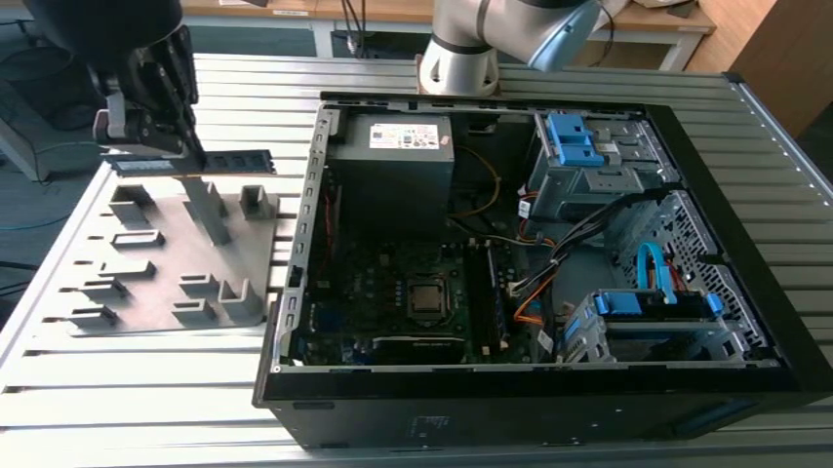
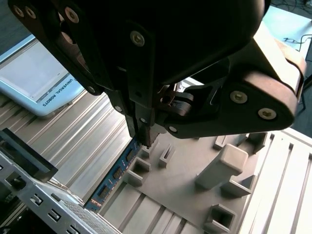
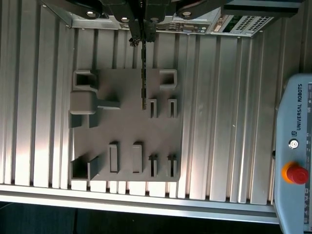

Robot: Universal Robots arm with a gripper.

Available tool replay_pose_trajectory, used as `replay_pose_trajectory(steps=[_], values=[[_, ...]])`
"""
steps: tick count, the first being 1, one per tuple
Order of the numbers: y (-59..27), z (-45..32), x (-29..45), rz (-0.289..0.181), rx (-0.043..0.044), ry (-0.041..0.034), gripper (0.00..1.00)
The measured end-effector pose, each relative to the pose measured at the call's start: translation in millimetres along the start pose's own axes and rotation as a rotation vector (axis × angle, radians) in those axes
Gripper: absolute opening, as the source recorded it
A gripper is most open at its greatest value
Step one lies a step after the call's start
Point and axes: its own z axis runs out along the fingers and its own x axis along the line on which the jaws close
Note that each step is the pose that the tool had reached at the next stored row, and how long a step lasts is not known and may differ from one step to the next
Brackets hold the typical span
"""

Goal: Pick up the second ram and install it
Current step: 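Pick up the second ram and move it above second insertion slot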

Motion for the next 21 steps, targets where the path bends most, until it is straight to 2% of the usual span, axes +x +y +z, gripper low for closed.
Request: replay_pose_trajectory(steps=[21], values=[[-28.3,-0.2,1.3,0.0,-0.0001,0.0001,0.14]])
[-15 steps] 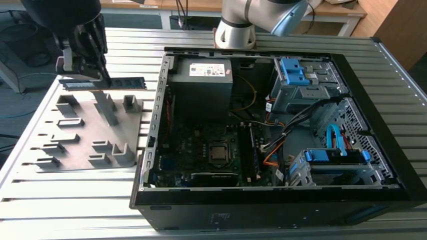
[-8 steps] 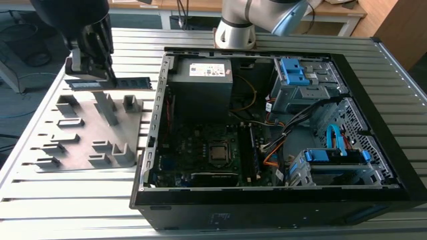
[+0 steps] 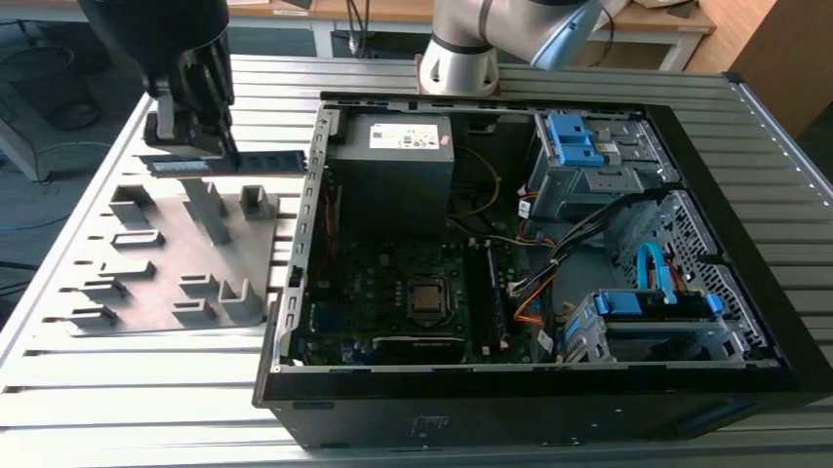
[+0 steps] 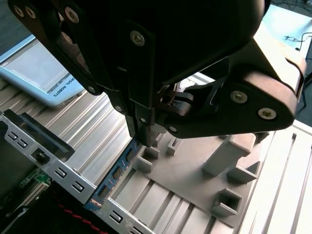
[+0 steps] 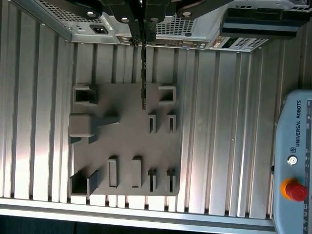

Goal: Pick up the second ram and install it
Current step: 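Pick up the second ram and move it above second insertion slot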

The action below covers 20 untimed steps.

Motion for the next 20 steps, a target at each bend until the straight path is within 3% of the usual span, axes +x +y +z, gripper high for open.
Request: replay_pose_trajectory(steps=[20], values=[[-26.6,0.3,0.9,0.0,0.0,0.0,0.14]])
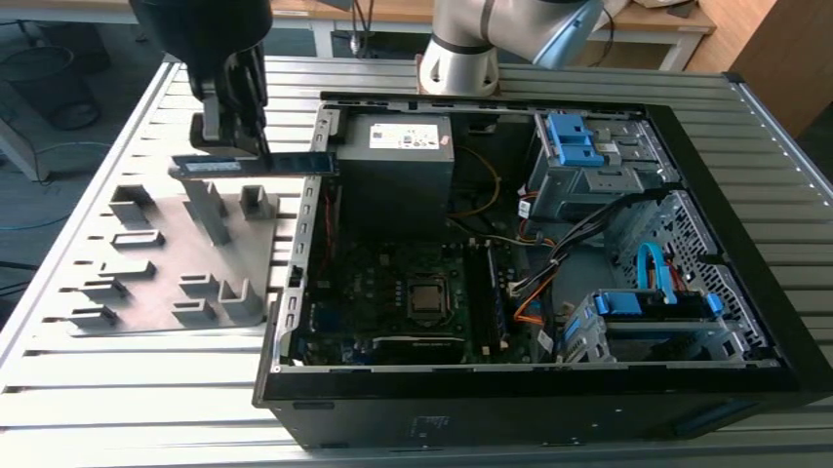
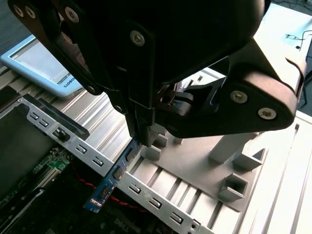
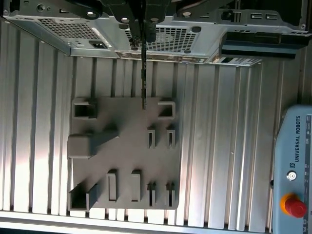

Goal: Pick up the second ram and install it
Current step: 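Pick up the second ram and move it above second insertion slot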

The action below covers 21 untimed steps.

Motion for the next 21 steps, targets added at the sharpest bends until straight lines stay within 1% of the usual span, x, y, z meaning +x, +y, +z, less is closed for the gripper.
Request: replay_pose_trajectory(steps=[16,21], values=[[-20.1,1.2,0.6,0.0,0.0,0.0,0.14],[-29.3,2.9,0.5,0.0,-0.0001,0.0001,0.14]])
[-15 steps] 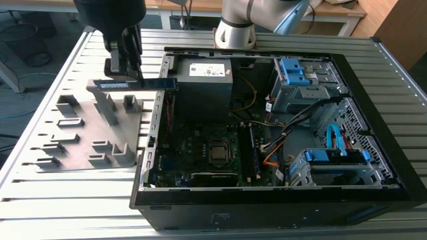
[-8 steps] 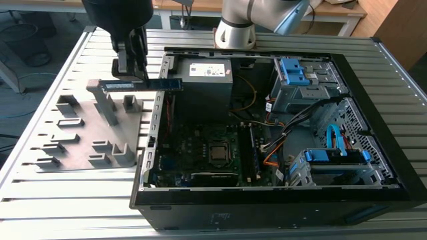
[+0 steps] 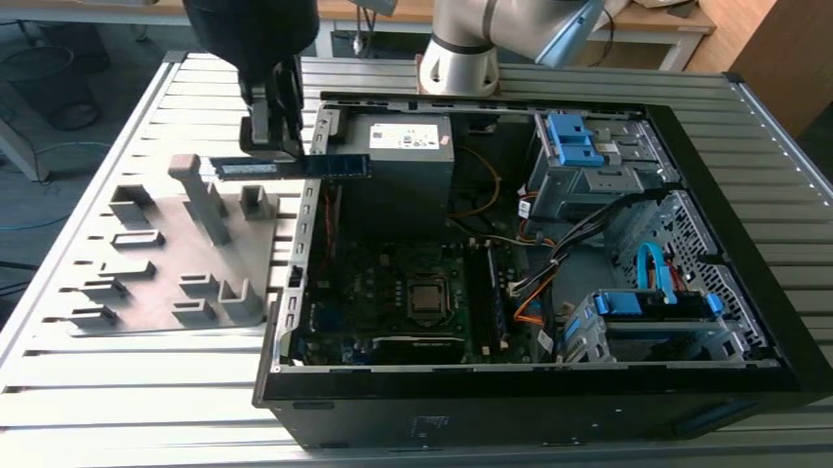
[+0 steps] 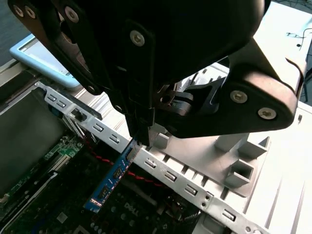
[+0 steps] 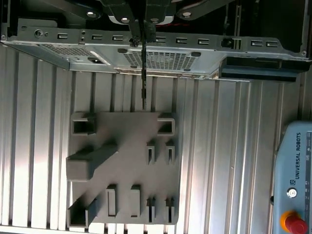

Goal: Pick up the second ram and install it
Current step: 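Pick up the second ram and move it above second insertion slot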

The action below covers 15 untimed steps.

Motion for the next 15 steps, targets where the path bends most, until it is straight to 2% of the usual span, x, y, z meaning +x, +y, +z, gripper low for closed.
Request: replay_pose_trajectory(steps=[5,15], values=[[-18.8,5.8,0.1,0.0,-0.0008,-0.0002,0.14],[-50.2,6.4,1.3,0.0,-0.001,-0.0001,0.14]])
